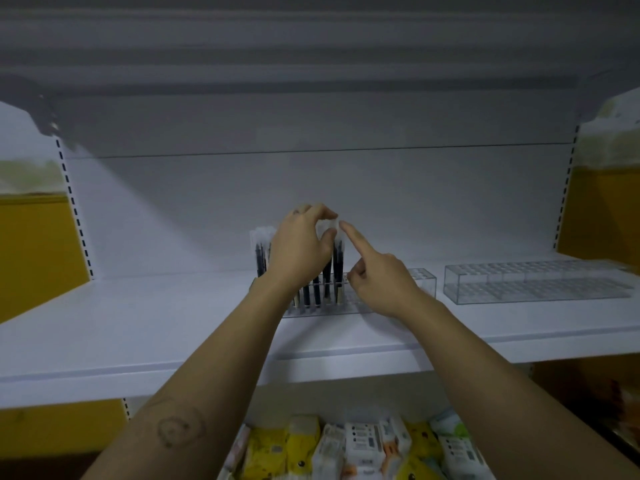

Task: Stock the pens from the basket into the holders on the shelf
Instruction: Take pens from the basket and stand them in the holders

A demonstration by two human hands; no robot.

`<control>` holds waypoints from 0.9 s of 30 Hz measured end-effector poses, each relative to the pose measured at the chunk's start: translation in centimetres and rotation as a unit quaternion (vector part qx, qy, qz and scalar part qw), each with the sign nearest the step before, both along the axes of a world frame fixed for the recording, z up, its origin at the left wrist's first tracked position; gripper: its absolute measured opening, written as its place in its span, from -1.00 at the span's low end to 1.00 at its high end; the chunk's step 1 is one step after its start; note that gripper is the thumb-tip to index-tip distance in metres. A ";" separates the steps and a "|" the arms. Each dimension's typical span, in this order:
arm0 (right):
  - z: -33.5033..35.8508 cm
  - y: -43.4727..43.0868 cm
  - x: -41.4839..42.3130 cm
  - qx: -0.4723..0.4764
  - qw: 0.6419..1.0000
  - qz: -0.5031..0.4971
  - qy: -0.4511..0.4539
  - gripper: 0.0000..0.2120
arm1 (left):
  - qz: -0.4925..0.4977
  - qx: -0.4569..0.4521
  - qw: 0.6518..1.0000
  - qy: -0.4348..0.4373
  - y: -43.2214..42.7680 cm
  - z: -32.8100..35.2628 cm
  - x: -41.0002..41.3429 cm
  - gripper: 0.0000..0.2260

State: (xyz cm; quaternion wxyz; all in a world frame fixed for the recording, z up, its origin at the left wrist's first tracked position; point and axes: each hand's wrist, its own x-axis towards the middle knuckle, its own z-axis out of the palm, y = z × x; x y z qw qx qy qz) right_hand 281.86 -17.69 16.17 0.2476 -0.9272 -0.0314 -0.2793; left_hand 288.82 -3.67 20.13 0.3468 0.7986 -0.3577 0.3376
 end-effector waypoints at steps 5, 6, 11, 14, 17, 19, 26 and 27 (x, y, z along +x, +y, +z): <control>0.1 0.0 0.1 -0.010 1.000 -0.008 0.013 -0.18 | 0.047 -0.021 0.999 -0.011 0.6 -0.3 0.0 -0.80; 0.1 0.1 0.1 -0.009 1.000 -0.009 0.014 -0.17 | 0.057 -0.027 0.998 -0.002 0.8 -0.3 0.1 -0.79; 0.2 0.4 -0.1 -0.011 1.000 -0.010 0.024 -0.16 | 0.052 0.030 0.998 0.012 1.1 0.7 0.4 -0.76; 0.5 0.6 -0.1 -0.020 0.999 -0.022 0.034 -0.16 | 0.057 0.098 0.993 0.021 0.8 1.7 0.5 -0.76; 0.7 0.7 -0.3 -0.017 0.999 -0.022 0.045 -0.16 | 0.060 0.156 0.986 0.018 0.8 1.7 0.3 -0.74; 0.8 0.9 -0.4 -0.015 0.998 -0.019 0.054 -0.15 | 0.053 0.159 0.986 0.000 1.3 0.9 0.3 -0.69; 1.5 0.9 -1.7 -0.007 0.995 0.003 0.096 -0.01 | 0.063 0.164 0.983 -0.050 3.3 -0.1 -0.5 -0.46; 1.8 0.7 -2.1 -0.017 0.996 -0.002 0.092 0.01 | 0.067 0.162 0.983 -0.057 3.7 -0.1 -0.7 -0.46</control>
